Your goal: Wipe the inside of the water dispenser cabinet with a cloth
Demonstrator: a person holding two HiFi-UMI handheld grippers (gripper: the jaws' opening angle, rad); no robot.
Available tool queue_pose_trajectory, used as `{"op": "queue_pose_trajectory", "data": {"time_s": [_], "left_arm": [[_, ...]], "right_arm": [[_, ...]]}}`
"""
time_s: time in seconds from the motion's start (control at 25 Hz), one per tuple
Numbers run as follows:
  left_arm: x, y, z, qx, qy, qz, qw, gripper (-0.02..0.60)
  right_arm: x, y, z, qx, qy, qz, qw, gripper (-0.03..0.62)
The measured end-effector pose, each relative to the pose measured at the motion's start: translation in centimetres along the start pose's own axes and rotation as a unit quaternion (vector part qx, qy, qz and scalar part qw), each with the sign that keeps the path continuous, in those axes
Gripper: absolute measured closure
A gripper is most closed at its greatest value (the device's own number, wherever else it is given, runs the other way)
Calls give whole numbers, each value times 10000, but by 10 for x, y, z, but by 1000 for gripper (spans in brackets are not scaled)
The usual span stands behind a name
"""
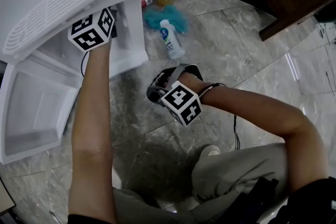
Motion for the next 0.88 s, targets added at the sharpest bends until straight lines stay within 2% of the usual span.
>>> {"op": "queue_pose_trajectory", "data": {"time_s": [0.16, 0.36, 0.44, 0.56, 0.72, 0.88], "left_arm": [[-6, 1, 0, -21, 39, 130, 9999, 430], [-20, 14, 3, 81, 150, 232, 9996, 430], [-16, 13, 3, 130, 139, 182, 9997, 430], [-7, 7, 5, -31, 137, -21, 9999, 430], [0, 3, 5, -264, 133, -113, 9995, 432], [-8, 7, 4, -207, 103, -170, 9996, 434]], "right_arm": [[3, -9, 3, 58, -3, -119, 9999, 595], [14, 3, -5, -12, 91, -170, 9998, 595], [14, 11, -9, -26, 140, -122, 9998, 595], [11, 11, -8, 37, 166, -70, 9998, 595], [8, -6, 7, 185, -12, -227, 9996, 595], [13, -10, 12, 259, -71, -337, 9991, 595]]}}
Point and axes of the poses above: the fingertips, and each gripper's own axes: x forward along the fingers, y to its right, z out of its underside, the point moved 10 cm from there along -x, backward along the fingers, and after that the axes turned 4 degrees about y, right-handed, at the moved point
